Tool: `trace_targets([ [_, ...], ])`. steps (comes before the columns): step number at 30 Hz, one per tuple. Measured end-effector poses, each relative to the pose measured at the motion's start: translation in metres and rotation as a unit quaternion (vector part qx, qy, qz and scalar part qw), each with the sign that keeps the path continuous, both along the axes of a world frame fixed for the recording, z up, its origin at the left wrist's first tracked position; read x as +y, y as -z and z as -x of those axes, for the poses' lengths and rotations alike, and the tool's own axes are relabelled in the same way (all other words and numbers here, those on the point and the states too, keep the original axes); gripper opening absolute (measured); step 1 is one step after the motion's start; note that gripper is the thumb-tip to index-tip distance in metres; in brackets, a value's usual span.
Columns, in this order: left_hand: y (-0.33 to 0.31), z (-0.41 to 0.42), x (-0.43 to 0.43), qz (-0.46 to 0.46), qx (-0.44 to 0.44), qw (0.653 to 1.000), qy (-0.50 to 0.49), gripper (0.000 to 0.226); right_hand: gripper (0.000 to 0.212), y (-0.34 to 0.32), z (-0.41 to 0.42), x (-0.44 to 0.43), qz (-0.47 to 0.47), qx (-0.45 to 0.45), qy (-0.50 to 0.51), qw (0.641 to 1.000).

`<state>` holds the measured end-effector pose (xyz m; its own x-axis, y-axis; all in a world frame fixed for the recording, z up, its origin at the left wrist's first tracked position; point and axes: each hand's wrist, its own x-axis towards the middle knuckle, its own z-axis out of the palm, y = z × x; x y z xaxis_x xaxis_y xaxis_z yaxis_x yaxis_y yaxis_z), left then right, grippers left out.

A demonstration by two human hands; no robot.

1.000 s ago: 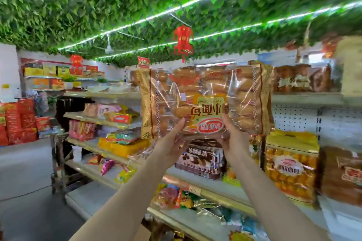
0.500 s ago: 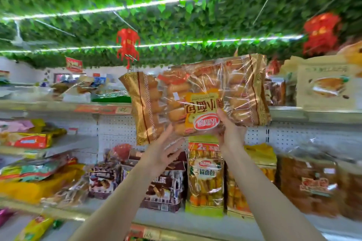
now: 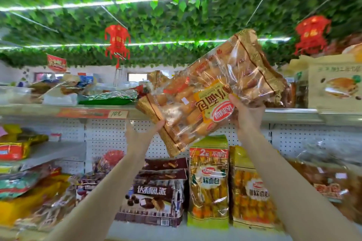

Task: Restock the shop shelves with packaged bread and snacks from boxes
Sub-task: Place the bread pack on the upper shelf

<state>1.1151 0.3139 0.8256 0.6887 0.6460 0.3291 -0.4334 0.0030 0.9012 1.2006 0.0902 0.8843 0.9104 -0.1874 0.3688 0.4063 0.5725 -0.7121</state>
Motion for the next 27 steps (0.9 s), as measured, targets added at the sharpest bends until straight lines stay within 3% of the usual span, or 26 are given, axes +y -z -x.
trace_targets([
  [3,-0.022,-0.002,0.005,-0.18,0.009,0.982,-0.063,0.136,0.074,-0.001,-0.002,0.002,0.039,-0.016,0.011,0.999],
  [6,-0.045,-0.013,0.003,-0.236,0.008,0.97,-0.056,0.123,0.078,-0.005,-0.002,0.01,0.108,-0.032,0.043,0.993],
  [9,-0.059,-0.024,0.002,-0.264,-0.004,0.964,0.02,0.122,0.069,-0.01,0.0,0.017,0.152,-0.04,0.069,0.985],
  [13,-0.068,-0.033,0.002,-0.24,-0.009,0.965,0.104,0.126,0.052,-0.019,0.002,0.024,0.197,-0.063,0.054,0.977],
  [15,-0.069,-0.037,0.002,-0.214,-0.016,0.966,0.146,0.101,0.046,-0.022,0.002,0.028,0.21,-0.066,0.046,0.974],
  [17,-0.068,-0.04,0.006,-0.196,-0.023,0.966,0.164,0.06,0.041,-0.026,0.002,0.032,0.212,-0.071,0.044,0.974],
  [18,-0.066,-0.044,0.01,-0.181,-0.027,0.969,0.166,0.052,0.036,-0.027,0.002,0.033,0.214,-0.073,0.044,0.973],
  [20,-0.062,-0.049,0.014,-0.14,-0.033,0.976,0.166,0.059,0.026,-0.026,0.001,0.036,0.221,-0.085,0.042,0.971],
  [23,-0.055,-0.055,0.016,-0.069,-0.068,0.985,0.146,0.07,0.049,-0.016,-0.003,0.04,0.248,-0.085,0.003,0.965],
  [27,-0.052,-0.059,0.017,0.05,-0.116,0.981,0.148,0.055,0.093,0.01,-0.005,0.047,0.381,-0.072,-0.004,0.922],
])
